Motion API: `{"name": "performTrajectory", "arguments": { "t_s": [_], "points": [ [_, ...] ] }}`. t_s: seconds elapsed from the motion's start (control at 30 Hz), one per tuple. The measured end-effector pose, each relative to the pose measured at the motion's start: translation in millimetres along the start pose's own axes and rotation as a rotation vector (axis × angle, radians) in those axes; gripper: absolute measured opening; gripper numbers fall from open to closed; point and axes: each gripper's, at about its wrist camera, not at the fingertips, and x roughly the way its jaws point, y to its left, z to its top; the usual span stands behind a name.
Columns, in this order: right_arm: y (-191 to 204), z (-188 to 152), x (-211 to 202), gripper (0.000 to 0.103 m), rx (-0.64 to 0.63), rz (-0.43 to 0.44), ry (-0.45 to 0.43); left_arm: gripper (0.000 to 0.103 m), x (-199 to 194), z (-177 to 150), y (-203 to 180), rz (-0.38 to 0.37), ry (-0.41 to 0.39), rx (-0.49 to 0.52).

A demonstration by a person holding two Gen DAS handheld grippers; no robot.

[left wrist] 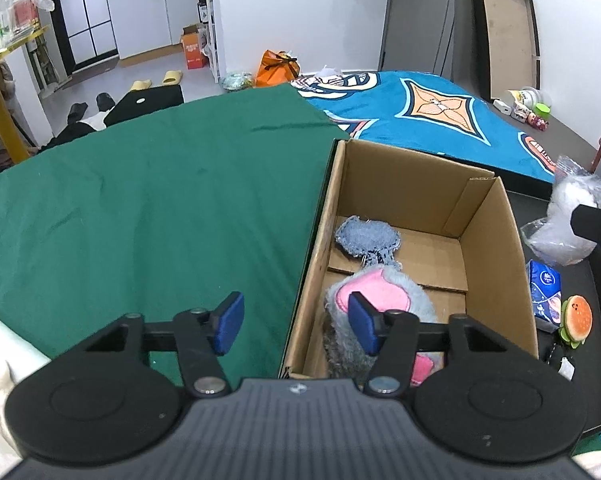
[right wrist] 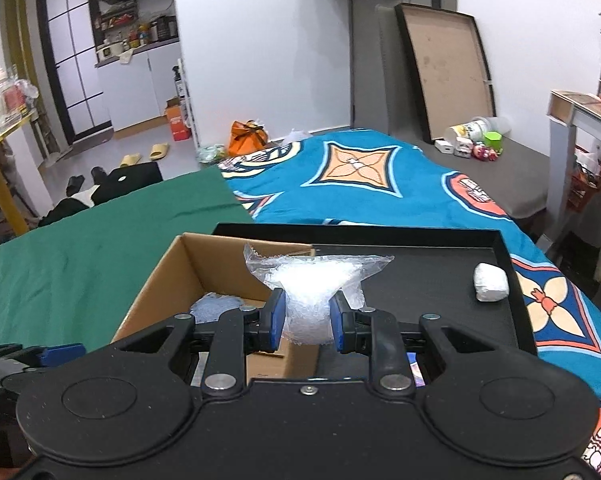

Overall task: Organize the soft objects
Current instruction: 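Carry the plastic bag toward the cardboard box with the right gripper, then open the right gripper to drop the plastic bag into the box, then reach the right gripper to the burger plush on the tray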

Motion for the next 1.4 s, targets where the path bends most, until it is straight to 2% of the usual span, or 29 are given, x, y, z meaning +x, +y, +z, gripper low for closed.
{"name": "performTrajectory", "arguments": {
  "t_s": [0.13, 0.3, 0.43, 0.53, 0.57, 0.67, 0.7, 1.27, 1.4],
  "points": [
    [11, 1, 3, 0.024, -0.017, 0.018, 0.004, 0.046, 4, -2, 2, -0.002, 0.014, -0.005],
    [22, 5, 6, 0.024, -0.034, 0.039, 0.006, 0.044, 10, -4, 5, 0.006, 0.036, -0.013],
    [28, 9, 8, 0.024, -0.041, 0.061, -0.002, 0.030, 13, -4, 11, 0.008, 0.051, -0.032],
    [31, 10, 10, 0.028, -0.046, 0.070, 0.009, 0.023, 15, -5, 16, -0.019, 0.062, -0.060],
    [31, 10, 11, 0.032, -0.044, 0.074, 0.013, 0.022, 15, -5, 16, -0.025, 0.060, -0.059],
    [26, 8, 10, 0.053, -0.036, 0.085, 0.012, 0.022, 13, -6, 14, -0.033, 0.054, -0.050],
    [24, 6, 9, 0.055, -0.034, 0.081, 0.010, 0.022, 12, -7, 13, -0.029, 0.052, -0.048],
    [-20, -23, 3, 0.055, 0.050, 0.020, 0.071, 0.027, -2, -2, 4, -0.014, 0.018, -0.013],
    [-33, -28, 3, 0.056, 0.075, 0.008, 0.081, 0.034, -3, -1, 3, -0.008, 0.024, -0.012]
  ]
}}
